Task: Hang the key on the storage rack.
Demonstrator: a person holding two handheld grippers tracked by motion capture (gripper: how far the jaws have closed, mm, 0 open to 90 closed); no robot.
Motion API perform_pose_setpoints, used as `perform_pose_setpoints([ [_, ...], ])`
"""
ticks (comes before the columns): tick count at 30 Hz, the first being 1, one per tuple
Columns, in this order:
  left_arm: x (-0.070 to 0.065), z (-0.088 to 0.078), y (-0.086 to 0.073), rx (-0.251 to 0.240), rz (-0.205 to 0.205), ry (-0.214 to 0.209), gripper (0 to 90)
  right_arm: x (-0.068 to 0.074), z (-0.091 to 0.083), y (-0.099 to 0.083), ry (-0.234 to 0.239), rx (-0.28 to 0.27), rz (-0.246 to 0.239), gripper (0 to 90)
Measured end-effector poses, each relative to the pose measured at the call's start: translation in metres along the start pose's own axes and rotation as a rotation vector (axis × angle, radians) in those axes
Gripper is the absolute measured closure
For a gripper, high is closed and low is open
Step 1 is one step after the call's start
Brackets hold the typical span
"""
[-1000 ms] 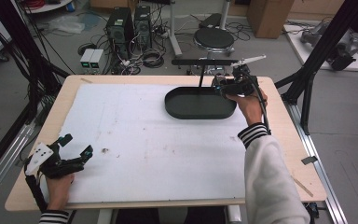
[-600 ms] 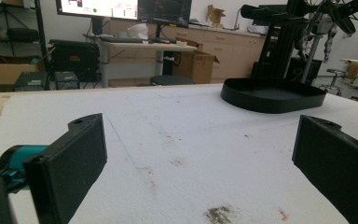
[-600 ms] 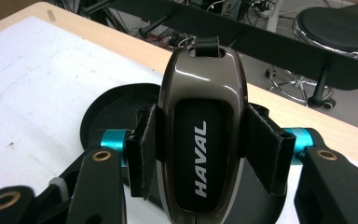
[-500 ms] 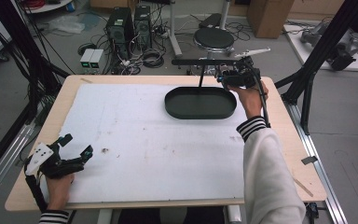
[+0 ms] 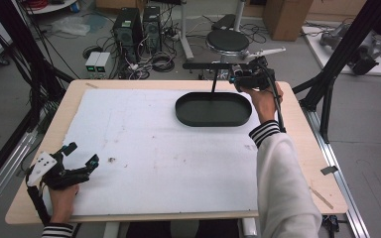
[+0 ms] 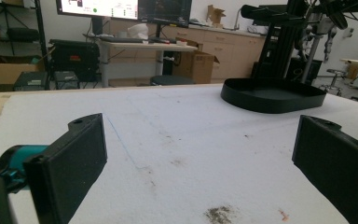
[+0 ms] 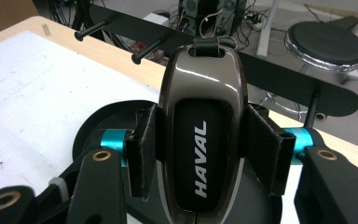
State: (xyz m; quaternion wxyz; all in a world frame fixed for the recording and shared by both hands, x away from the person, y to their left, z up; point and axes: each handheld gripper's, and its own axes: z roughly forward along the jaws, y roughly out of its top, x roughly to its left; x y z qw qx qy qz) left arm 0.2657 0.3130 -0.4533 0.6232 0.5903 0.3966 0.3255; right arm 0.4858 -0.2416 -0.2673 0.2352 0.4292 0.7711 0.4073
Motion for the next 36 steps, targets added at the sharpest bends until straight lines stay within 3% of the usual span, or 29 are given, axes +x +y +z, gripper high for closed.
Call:
perform_pose_setpoints([
  [4, 0.0, 0.0, 0.0, 0.002, -0.001, 0.0, 3.4, 0.0, 0.001, 0.005, -0.014, -0.012, -0.012, 47.9],
  [26, 0.0, 0.0, 0.0, 0.001, 0.0, 0.001, 3.4, -0.007, 0.011, 0.005, -0.048, -0.051, 0.023, 47.9],
  [33, 0.0, 0.0, 0.0, 0.0, 0.002, 0.001, 3.4, -0.011, 0.013, 0.003, -0.058, -0.039, 0.025, 47.8],
  [36, 0.0, 0.0, 0.0, 0.001, 0.001, 0.0, 3.4, -0.011, 0.014, 0.001, -0.086, -0.003, 0.01, 47.8],
])
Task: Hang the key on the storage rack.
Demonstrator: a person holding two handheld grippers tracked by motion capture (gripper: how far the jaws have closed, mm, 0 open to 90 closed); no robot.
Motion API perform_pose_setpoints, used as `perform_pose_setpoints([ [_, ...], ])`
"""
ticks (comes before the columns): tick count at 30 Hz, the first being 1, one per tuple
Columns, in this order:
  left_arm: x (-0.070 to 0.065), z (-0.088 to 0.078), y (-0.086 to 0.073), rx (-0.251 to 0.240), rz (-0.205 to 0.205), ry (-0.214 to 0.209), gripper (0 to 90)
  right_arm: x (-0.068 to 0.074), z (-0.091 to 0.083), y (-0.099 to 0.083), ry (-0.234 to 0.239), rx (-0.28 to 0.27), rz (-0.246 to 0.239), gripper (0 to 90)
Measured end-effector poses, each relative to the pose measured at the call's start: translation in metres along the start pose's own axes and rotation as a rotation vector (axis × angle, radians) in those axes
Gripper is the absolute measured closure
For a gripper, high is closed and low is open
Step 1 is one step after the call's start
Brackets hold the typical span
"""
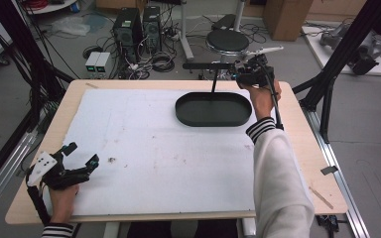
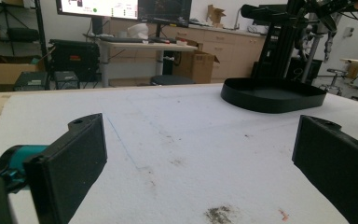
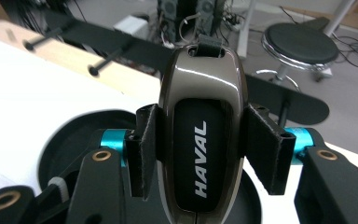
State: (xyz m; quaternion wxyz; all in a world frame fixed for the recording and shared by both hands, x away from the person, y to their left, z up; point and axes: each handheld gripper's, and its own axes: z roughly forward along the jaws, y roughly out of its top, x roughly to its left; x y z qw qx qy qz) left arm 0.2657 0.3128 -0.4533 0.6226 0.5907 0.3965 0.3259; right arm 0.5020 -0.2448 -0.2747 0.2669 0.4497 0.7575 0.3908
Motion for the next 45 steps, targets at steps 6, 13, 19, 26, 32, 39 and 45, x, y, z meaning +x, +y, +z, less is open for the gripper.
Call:
perform_pose_setpoints([
  [6, 0.0, 0.0, 0.0, 0.0, 0.004, 0.001, 3.4, -0.003, 0.0, -0.007, 0.005, 0.02, 0.006, 47.8],
  [13, 0.0, 0.0, 0.0, 0.0, 0.004, 0.001, 3.4, -0.002, -0.001, -0.008, 0.008, 0.045, -0.004, 47.8],
  [19, 0.0, 0.0, 0.0, 0.002, 0.006, 0.0, 3.4, -0.001, 0.002, -0.017, 0.014, 0.053, -0.007, 47.8],
  [26, 0.0, 0.0, 0.0, 0.005, 0.008, 0.001, 3.4, -0.007, 0.009, -0.029, 0.028, 0.088, 0.024, 47.8],
  [32, -0.001, 0.0, 0.0, 0.005, 0.008, 0.0, 3.4, -0.008, 0.017, -0.032, 0.039, 0.113, 0.021, 47.7],
  [39, 0.0, 0.0, 0.0, 0.005, 0.01, 0.001, 3.4, -0.006, 0.033, -0.037, 0.044, 0.147, 0.024, 47.7],
  [45, 0.0, 0.0, 0.0, 0.005, 0.008, 0.001, 3.4, -0.005, 0.042, -0.039, 0.045, 0.167, 0.012, 47.7],
])
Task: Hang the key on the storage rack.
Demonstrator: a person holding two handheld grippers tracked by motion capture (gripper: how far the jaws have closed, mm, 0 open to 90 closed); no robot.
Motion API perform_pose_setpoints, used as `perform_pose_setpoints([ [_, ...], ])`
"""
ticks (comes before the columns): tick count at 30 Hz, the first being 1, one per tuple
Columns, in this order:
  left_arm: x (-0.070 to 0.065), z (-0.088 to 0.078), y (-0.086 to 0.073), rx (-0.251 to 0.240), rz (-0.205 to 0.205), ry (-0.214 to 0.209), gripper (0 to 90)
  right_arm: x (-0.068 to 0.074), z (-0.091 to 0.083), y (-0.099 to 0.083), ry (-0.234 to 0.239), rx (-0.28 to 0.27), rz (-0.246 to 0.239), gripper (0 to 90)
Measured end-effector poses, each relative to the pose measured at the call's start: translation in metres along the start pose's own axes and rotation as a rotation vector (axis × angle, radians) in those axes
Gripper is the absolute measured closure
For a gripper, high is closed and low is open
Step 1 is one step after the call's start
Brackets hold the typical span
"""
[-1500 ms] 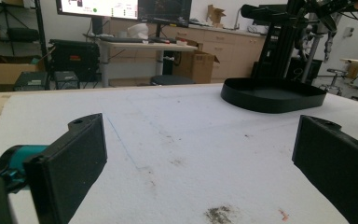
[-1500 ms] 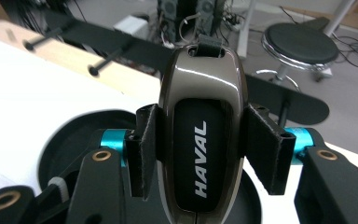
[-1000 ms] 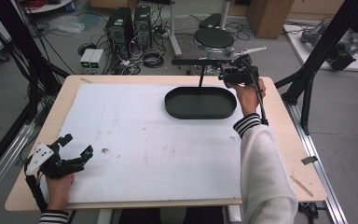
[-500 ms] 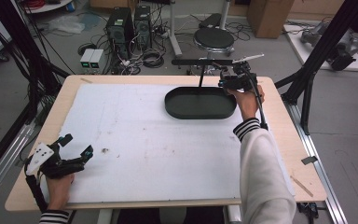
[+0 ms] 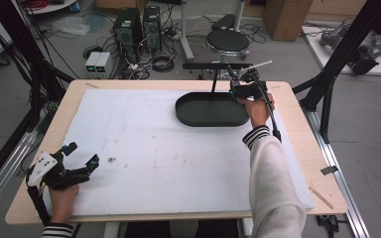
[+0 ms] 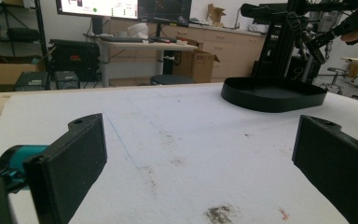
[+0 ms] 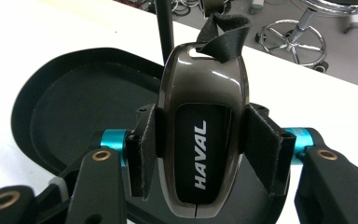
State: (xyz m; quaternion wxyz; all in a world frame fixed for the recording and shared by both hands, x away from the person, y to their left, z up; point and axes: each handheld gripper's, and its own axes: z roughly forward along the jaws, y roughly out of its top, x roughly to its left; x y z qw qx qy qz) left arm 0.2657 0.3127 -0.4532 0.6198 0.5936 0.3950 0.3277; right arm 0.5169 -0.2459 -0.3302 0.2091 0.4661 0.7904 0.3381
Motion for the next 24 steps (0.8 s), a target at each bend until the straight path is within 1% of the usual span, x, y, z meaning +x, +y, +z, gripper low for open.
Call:
perform_pose_setpoints([
  [5, 0.0, 0.0, 0.0, 0.0, 0.0, 0.0, 3.4, 0.001, 0.003, 0.0, 0.006, -0.002, 0.002, 47.4],
  [6, 0.0, 0.0, 0.0, 0.0, 0.001, 0.0, 3.4, 0.001, 0.004, 0.0, 0.005, 0.003, 0.004, 47.0],
  [7, 0.0, 0.0, 0.0, 0.0, 0.0, 0.0, 3.4, 0.001, 0.004, 0.0, 0.002, 0.012, -0.004, 46.2],
  [8, 0.0, 0.0, 0.0, 0.0, 0.0, 0.0, 3.4, 0.002, 0.005, 0.0, 0.0, 0.02, -0.007, 44.1],
  [9, 0.0, 0.0, 0.0, -0.001, -0.001, 0.0, 3.4, 0.002, 0.005, 0.0, 0.005, 0.017, -0.002, 39.6],
  [10, 0.0, 0.0, 0.0, 0.0, -0.002, 0.0, 3.4, 0.003, 0.005, 0.0, 0.023, 0.011, 0.017, 34.5],
  [11, 0.0, 0.0, 0.0, -0.001, -0.005, 0.001, 3.4, 0.003, 0.004, 0.0, 0.034, 0.01, 0.024, 29.2],
  [12, 0.001, 0.0, 0.0, -0.002, -0.007, 0.0, 3.4, 0.005, 0.003, 0.0, 0.041, 0.012, 0.028, 22.1],
  [13, 0.001, 0.0, 0.0, -0.002, -0.008, 0.0, 3.4, 0.007, 0.002, 0.0, 0.039, 0.013, 0.016, 15.1],
  [14, 0.0, 0.0, 0.0, -0.006, -0.009, -0.001, 3.4, 0.011, 0.0, 0.001, 0.025, 0.017, -0.002, 9.5],
  [15, 0.0, 0.0, 0.0, -0.006, -0.009, 0.0, 3.4, 0.014, -0.003, 0.002, 0.014, 0.015, -0.021, 9.0],
  [16, 0.0, 0.0, 0.0, -0.005, -0.008, 0.0, 3.4, 0.016, -0.008, 0.003, 0.016, -0.002, -0.041, 5.1],
  [17, 0.0, 0.0, 0.0, -0.002, -0.006, 0.0, 3.4, 0.018, -0.013, 0.003, 0.016, -0.028, -0.046, 0.5],
  [19, 0.0, 0.0, 0.0, -0.003, -0.007, 0.0, 3.4, 0.021, -0.024, 0.004, 0.044, -0.092, -0.04, 0.4],
  [20, 0.0, 0.0, 0.0, -0.002, -0.006, 0.0, 3.4, 0.023, -0.031, 0.002, 0.041, -0.143, -0.056, 0.4],
  [21, 0.0, 0.0, 0.0, -0.004, -0.002, 0.0, 3.4, 0.026, -0.037, -0.001, 0.028, -0.18, -0.069, 0.4],
  [24, -0.001, 0.0, 0.0, -0.004, 0.003, -0.001, 3.4, 0.025, -0.05, -0.014, 0.072, -0.222, -0.096, 0.4],
])
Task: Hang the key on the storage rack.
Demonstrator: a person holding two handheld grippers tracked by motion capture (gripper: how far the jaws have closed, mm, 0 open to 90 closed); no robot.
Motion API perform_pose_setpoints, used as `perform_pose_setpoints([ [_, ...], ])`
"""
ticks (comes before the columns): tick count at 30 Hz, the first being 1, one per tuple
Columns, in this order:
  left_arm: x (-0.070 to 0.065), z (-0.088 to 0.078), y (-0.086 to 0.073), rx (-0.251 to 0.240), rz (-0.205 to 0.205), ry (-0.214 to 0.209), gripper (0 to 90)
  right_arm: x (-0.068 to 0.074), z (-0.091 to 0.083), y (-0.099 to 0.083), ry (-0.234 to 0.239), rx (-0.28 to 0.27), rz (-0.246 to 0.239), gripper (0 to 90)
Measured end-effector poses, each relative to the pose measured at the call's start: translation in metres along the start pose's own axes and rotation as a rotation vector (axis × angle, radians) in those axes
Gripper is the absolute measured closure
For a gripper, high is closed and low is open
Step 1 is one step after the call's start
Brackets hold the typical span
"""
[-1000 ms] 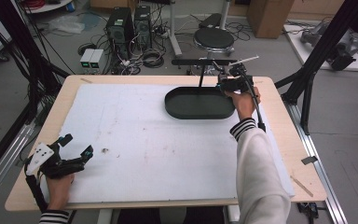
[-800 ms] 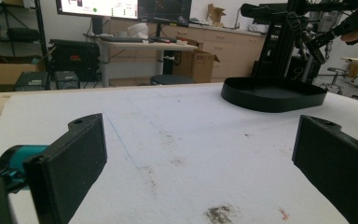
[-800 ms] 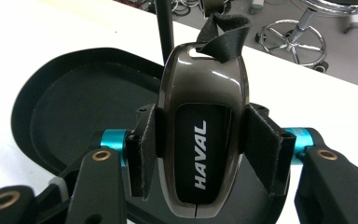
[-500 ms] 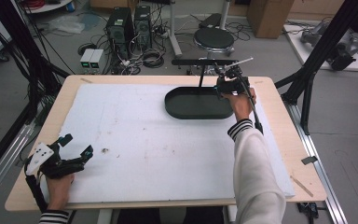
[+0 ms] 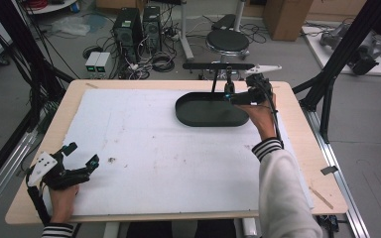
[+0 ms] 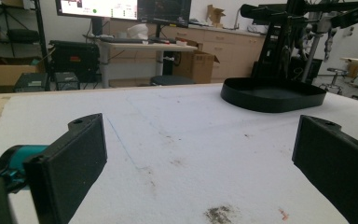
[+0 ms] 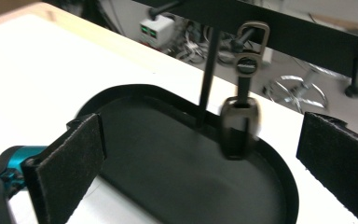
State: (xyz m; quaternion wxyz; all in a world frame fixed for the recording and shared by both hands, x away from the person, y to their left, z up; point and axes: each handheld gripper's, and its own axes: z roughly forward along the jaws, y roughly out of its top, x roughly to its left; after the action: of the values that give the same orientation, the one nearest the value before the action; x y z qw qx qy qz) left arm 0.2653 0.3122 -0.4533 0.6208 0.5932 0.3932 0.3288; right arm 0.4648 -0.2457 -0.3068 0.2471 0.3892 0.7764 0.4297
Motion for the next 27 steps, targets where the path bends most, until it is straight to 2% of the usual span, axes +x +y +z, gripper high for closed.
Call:
perform_pose_setpoints([
  [2, 0.0, 0.0, 0.0, 0.001, -0.003, 0.0, 3.4, 0.001, -0.013, -0.01, 0.014, -0.042, -0.015, 0.4],
  [4, 0.0, 0.0, 0.0, 0.002, -0.002, 0.002, 3.4, 0.001, -0.026, -0.023, 0.06, -0.091, -0.01, 0.3],
  [7, -0.002, 0.0, 0.0, -0.003, 0.012, -0.001, 3.4, 0.0, -0.047, -0.045, 0.101, -0.175, -0.01, 0.3],
  [11, -0.002, 0.0, 0.0, -0.001, 0.021, 0.0, 3.4, -0.002, -0.074, -0.075, 0.129, -0.281, 0.0, 0.4],
  [13, -0.002, 0.0, 0.0, 0.0, 0.025, -0.001, 3.4, -0.002, -0.082, -0.087, 0.128, -0.308, -0.009, 0.4],
  [15, -0.003, 0.0, 0.0, 0.0, 0.03, 0.001, 3.4, -0.003, -0.088, -0.096, 0.118, -0.311, -0.012, 0.4],
  [16, -0.003, 0.0, 0.0, -0.001, 0.032, 0.0, 3.4, -0.002, -0.093, -0.104, 0.12, -0.349, -0.02, 0.4],
  [21, -0.004, 0.0, 0.0, 0.0, 0.043, 0.003, 3.4, -0.001, -0.104, -0.135, 0.128, -0.388, -0.024, 0.4],
  [24, -0.005, 0.0, 0.0, 0.001, 0.047, 0.004, 3.4, 0.0, -0.108, -0.159, 0.128, -0.448, -0.01, 0.4],
  [27, -0.005, 0.0, 0.0, 0.001, 0.048, 0.004, 3.4, 0.0, -0.106, -0.181, 0.12, -0.475, 0.017, 0.4],
])
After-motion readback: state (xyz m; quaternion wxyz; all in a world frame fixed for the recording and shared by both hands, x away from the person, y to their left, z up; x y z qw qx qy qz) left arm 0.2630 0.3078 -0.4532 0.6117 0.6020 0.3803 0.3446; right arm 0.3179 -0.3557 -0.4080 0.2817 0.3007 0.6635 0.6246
